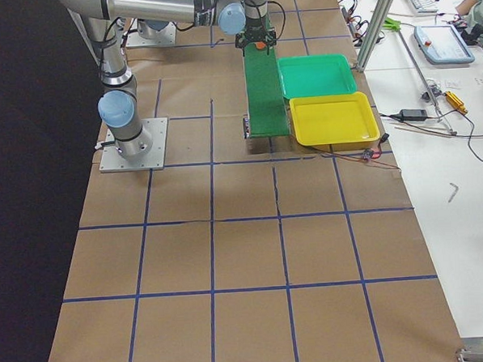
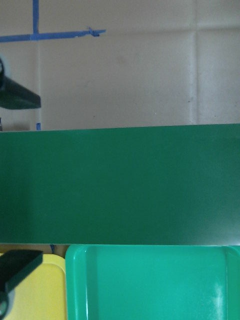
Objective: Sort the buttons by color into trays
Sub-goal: 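Release the cylinder on the belt and grasp a green-capped button with the left gripper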
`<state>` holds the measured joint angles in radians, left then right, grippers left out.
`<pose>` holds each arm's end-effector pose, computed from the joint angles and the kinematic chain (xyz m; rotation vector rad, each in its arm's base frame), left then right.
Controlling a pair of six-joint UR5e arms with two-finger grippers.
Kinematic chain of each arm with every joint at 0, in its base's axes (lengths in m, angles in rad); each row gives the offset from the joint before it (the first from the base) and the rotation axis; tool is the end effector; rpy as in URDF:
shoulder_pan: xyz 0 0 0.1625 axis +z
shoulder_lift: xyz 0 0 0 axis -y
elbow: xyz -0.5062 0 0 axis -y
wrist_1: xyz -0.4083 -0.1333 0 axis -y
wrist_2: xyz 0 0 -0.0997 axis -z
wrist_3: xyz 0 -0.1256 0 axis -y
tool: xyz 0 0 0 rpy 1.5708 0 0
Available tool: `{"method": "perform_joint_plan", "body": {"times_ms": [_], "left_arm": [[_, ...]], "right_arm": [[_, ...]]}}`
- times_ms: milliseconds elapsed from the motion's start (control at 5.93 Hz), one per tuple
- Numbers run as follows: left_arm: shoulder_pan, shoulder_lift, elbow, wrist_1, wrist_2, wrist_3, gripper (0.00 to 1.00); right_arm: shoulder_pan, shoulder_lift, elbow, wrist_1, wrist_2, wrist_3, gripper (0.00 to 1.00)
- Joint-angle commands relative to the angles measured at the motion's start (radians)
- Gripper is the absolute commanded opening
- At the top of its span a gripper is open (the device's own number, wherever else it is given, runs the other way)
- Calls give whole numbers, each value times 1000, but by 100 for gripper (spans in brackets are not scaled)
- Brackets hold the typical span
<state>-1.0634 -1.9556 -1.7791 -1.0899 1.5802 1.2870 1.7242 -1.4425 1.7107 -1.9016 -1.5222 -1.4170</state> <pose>0.1827 -0.6005 0.2675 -1.1626 -2.8278 -0.1184 0.2242 -0.5379 0.4374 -2.2194 2.2169 -0.1243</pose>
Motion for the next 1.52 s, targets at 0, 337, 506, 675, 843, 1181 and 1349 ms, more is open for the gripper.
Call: {"method": "perform_joint_plan", "body": {"times_ms": [0,337,506,675,843,1181,1349], "left_arm": [[16,-72,-32,44,10,-9,98],[16,-71,-40,76,45,-8,26],[11,-66,-43,76,96,-11,0],[-7,-54,-33,73,86,-14,0],[-27,10,-34,39,64,-14,0],[-122,76,-22,-17,55,-17,0],[-223,127,-16,-22,58,-21,0]], "right_arm": [[59,77,-5,-117,1,-5,100],[119,149,-6,-224,10,19,100],[118,143,-8,-218,8,23,100],[115,136,-22,-203,2,20,100],[110,114,-48,-106,-3,20,100],[77,38,-91,128,-9,1,100],[66,13,-92,168,-7,0,100]]}}
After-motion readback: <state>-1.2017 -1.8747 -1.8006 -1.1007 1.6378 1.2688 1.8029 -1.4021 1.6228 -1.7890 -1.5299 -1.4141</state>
